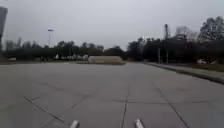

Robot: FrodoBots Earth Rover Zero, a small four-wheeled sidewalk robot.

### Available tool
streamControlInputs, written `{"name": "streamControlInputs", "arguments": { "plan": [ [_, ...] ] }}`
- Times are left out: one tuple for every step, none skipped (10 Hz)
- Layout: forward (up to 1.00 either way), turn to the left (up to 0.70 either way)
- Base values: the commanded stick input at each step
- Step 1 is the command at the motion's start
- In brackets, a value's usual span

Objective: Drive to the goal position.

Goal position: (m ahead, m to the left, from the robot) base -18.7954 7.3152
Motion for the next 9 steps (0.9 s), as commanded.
{"name": "streamControlInputs", "arguments": {
  "plan": [
    [1.00,0.02],
    [1.00,0.02],
    [1.00,0.02],
    [1.00,0.02],
    [1.00,0.02],
    [1.00,0.02],
    [1.00,0.02],
    [1.00,0.02],
    [1.00,0.02]
  ]
}}
